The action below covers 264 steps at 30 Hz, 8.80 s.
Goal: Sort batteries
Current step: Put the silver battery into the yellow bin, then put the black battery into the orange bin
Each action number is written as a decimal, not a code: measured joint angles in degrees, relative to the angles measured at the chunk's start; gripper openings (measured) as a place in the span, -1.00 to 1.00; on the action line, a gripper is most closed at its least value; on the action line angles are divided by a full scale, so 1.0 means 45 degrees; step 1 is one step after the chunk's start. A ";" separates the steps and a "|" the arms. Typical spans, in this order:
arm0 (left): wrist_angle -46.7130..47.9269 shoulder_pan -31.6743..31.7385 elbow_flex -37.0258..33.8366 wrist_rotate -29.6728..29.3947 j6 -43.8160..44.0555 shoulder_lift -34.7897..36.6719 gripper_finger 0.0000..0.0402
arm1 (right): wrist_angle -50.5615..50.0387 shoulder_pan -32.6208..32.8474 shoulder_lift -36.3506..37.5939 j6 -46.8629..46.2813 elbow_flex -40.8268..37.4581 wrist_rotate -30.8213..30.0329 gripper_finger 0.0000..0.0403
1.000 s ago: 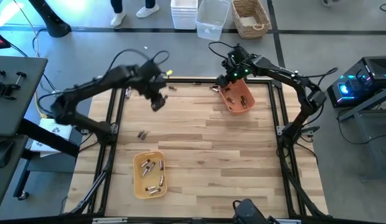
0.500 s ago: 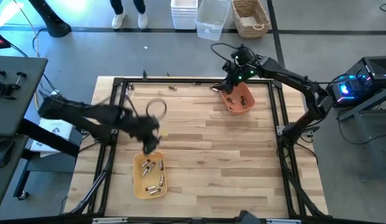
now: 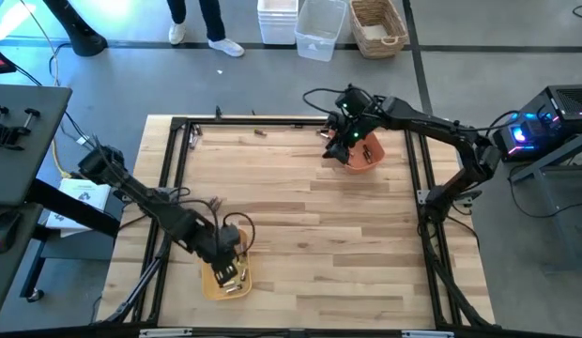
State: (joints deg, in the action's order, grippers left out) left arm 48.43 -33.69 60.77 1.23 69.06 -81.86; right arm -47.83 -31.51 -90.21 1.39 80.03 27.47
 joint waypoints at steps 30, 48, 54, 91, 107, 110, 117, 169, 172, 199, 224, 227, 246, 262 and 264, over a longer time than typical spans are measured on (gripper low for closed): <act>0.2338 1.1239 0.0024 -0.1411 -0.9433 0.1610 0.02 | 0.2708 0.0185 0.0000 -0.2787 0.0000 -0.1353 0.00; 0.2628 1.7412 0.0015 0.1521 -1.3288 0.1358 0.02 | 0.4174 0.0637 -0.3446 -0.4300 0.1496 -0.0453 0.00; 0.4100 1.5742 0.0015 0.0410 -1.1350 0.1358 0.02 | 0.4762 0.0874 -0.3748 -0.3165 0.1627 0.0056 0.00; -0.0523 1.0878 -0.6818 -0.0151 -0.6032 0.1909 -0.26 | 0.3132 0.2634 -0.3706 -0.3271 0.1613 0.1223 0.00; -0.0556 1.1602 -0.6056 -0.0622 -0.7267 0.4123 -0.85 | -0.0750 -0.0416 -0.2334 -0.4592 0.1060 -0.5350 -0.04; -0.0904 1.1765 -0.5123 -0.0712 -0.7271 0.4743 -0.85 | -0.0951 -0.1724 -0.2346 -0.4949 0.0087 -0.5625 -0.16; -0.2224 1.1831 -0.3146 -0.1064 -0.7826 0.4172 -0.85 | -0.0934 -0.3255 -0.1476 -0.4890 -0.0908 -0.8295 -0.93; -1.0903 1.3613 0.2158 0.1665 -1.2412 -0.5447 -0.85 | 0.1735 0.0186 0.2576 -0.7074 -0.5187 -0.5913 -1.00; -1.1622 1.3377 0.1828 0.2686 -1.2254 -0.5888 -0.85 | 0.1533 -0.0196 0.3910 -0.7224 -0.5187 -0.5976 -1.00; -0.5276 1.2566 0.3396 0.4750 -1.3742 -0.4808 0.13 | 0.3264 0.0371 0.4799 -0.7577 -0.5183 -0.2982 -1.00; -0.6108 1.0309 -0.1402 0.1588 -1.6020 -0.1222 0.04 | 0.4117 0.7047 0.0028 -1.5224 -0.4581 -0.4979 -1.00; -0.6641 1.1411 -0.2635 0.1538 -1.5545 0.0201 -0.17 | 0.3098 0.7166 -0.1395 -1.5368 -0.3298 -0.6281 -1.00; -0.7683 1.2895 -0.5790 0.3007 -1.2674 0.3014 -1.00 | -0.0726 0.6676 -0.4197 -1.4642 -0.0528 -0.6819 -0.27; -0.7979 1.2896 -0.5795 0.2971 -1.2022 0.3004 -1.00 | 0.0269 0.6007 -0.4527 -1.4626 -0.2586 -0.6234 -0.25; -0.8010 1.2931 -0.5795 0.2843 -1.1964 0.3004 -1.00 | 0.0285 0.6133 -0.4522 -1.4500 -0.2854 -0.6238 -0.52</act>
State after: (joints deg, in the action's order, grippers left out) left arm 12.38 24.50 34.70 14.03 15.22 -68.34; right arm -46.55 -3.91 -110.56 -63.86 67.19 -0.60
